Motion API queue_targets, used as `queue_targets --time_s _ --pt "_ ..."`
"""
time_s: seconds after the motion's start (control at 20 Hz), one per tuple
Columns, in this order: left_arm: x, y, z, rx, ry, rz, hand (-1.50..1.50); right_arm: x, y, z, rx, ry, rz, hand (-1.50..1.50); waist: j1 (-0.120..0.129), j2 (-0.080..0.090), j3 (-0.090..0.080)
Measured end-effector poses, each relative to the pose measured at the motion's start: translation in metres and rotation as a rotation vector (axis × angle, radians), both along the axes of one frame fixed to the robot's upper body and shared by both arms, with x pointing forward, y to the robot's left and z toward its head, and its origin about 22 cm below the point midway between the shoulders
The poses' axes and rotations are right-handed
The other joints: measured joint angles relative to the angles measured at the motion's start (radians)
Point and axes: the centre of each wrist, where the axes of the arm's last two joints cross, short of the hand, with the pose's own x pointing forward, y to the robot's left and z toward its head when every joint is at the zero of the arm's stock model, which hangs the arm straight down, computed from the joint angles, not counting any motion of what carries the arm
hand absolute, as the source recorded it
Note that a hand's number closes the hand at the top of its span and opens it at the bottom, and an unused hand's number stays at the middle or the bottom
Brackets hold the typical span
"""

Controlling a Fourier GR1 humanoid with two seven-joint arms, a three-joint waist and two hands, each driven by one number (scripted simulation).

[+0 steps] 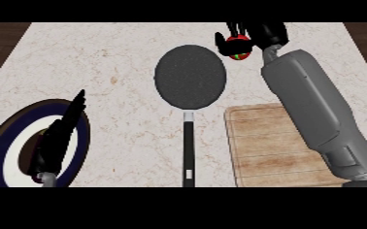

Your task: Pick the tomato from the cutting board and place it in the pan

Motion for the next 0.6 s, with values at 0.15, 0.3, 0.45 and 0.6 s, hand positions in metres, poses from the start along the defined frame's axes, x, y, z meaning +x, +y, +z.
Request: queue_targets --time_s 0.15,0.3,0.45,0.6 --pt "0.003 -0.002 0.001 -0.002 -0.004 -0.005 0.00 0.010 0.027 -0.009 0.038 0.048 0.014 1.50 0.009 0.004 0.000" --pt "0.005 -0.004 0.002 0.001 -0.012 -0.017 0.00 0.017 0.053 -0.018 0.047 0.093 0.025 1.50 0.020 0.009 0.000" --pt "0.006 -0.005 0.004 -0.001 -0.015 -0.032 0.00 0.021 0.072 -0.032 0.021 0.140 0.029 1.50 0.030 0.013 0.000" --pt "0.007 -0.007 0.001 -0.002 -0.013 -0.043 0.00 0.021 0.083 -0.047 -0.031 0.178 0.041 1.50 0.040 0.016 0.000"
